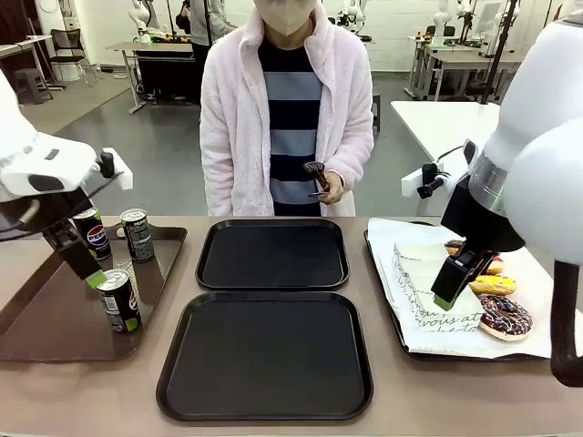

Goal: Set up donuts and drinks on trays.
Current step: Pick up one Pepsi coke and place it on the Flat Tray.

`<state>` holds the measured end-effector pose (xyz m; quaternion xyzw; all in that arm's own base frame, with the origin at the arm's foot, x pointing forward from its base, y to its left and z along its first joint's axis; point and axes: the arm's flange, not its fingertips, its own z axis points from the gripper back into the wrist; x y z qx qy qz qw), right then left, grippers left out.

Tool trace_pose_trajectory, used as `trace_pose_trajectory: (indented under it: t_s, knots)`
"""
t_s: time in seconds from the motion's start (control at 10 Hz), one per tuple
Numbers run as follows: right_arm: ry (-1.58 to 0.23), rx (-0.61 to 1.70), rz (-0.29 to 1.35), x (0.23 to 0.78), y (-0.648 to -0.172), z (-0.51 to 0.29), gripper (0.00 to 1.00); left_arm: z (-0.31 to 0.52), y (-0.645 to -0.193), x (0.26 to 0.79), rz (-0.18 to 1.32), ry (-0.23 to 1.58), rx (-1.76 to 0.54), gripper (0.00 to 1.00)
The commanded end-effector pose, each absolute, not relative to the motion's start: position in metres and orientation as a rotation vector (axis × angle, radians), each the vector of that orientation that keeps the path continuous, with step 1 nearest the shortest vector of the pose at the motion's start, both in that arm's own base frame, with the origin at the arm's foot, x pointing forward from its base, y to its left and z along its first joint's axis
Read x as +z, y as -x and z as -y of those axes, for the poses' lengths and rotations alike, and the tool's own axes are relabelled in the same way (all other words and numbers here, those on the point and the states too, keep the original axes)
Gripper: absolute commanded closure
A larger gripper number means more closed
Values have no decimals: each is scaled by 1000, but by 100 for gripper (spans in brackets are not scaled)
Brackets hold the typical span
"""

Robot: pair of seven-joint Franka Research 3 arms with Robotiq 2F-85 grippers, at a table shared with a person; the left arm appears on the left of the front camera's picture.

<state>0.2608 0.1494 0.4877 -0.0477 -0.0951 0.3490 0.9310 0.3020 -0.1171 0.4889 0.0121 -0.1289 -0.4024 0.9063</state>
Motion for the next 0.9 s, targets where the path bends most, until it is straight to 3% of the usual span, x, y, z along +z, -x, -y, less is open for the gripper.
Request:
trace_pose_trajectory:
  t_s: [0.0, 0.3, 0.5, 0.8]
  knots:
    - [32, 696, 169, 481, -267, -148, 0, 119, -311, 471, 220, -15, -813, 0]
    - [90, 707, 190, 487, -262, -149, 0, 117, -303, 486, 253, -23, -829, 0]
    - [-340, 528, 179, 480, -294, -75, 0, 79, -339, 483, 198, 277, -681, 0]
    - [-930, 381, 252, 469, -297, 32, 0, -8, -378, 473, 117, 874, -547, 0]
